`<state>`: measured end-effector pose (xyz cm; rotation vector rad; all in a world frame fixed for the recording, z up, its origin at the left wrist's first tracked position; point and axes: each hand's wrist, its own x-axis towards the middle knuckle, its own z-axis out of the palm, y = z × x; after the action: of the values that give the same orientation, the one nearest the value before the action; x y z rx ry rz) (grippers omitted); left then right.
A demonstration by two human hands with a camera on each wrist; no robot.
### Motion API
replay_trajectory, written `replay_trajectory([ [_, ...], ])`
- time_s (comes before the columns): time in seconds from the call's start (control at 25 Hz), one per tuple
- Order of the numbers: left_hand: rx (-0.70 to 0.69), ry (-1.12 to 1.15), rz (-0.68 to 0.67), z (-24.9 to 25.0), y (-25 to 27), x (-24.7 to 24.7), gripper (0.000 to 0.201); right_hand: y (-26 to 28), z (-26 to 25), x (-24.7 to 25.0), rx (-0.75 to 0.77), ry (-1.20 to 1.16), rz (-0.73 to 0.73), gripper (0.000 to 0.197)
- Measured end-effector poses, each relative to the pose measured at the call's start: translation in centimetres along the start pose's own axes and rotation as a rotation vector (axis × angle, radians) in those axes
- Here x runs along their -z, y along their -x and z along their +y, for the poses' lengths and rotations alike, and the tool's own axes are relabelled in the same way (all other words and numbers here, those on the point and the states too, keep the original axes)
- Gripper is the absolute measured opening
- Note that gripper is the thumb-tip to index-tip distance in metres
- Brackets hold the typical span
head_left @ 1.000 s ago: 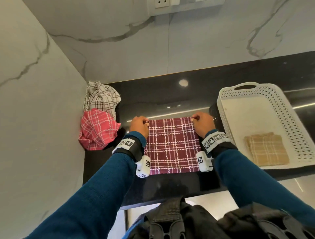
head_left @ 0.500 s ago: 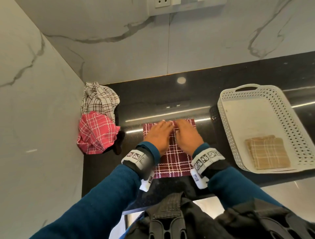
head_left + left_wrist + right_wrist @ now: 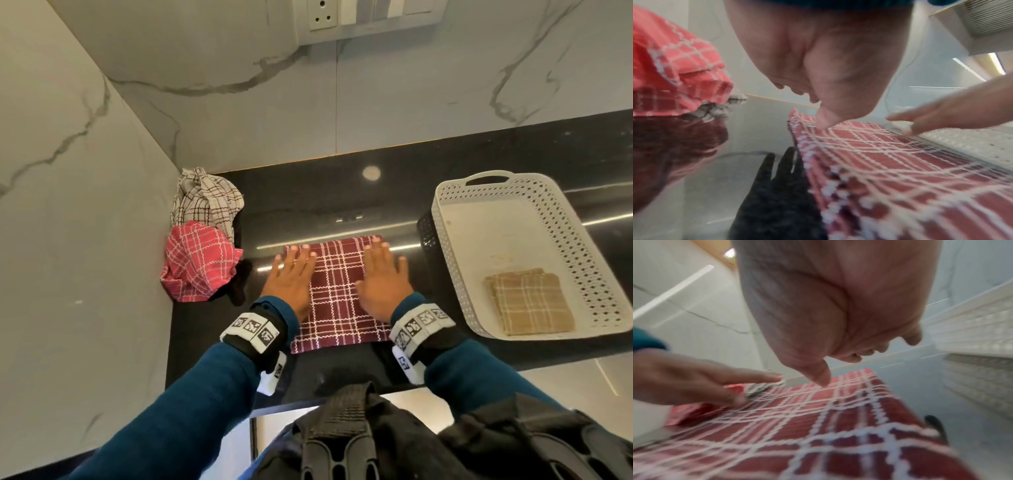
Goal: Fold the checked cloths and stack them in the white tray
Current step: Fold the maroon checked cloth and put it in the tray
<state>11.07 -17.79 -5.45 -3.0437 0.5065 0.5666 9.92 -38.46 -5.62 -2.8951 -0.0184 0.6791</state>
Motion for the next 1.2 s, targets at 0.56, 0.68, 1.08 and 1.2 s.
replay_trajectory([
  [0.56,0.096,0.083,0.078,5.4,6.9,-3.9,0.065,7.8,3.3,-3.8,0.178,0.019,0.023,0.090],
  [0.68,0.176,0.122,0.006,7.3,7.5,-5.4,0.072,8.3,3.0,-5.5,0.302,0.010,0.021,0.097],
  [1.08,0.105,0.184,0.046,6.5,11.9,-7.0,0.080,10.9,5.8,-6.9,0.250,0.077,-0.055,0.111],
  [1.2,0.134,0.217,0.090,7.5,12.3,-6.6,0.077,11.8,5.5,-7.5,0.244,0.071,0.015,0.109],
])
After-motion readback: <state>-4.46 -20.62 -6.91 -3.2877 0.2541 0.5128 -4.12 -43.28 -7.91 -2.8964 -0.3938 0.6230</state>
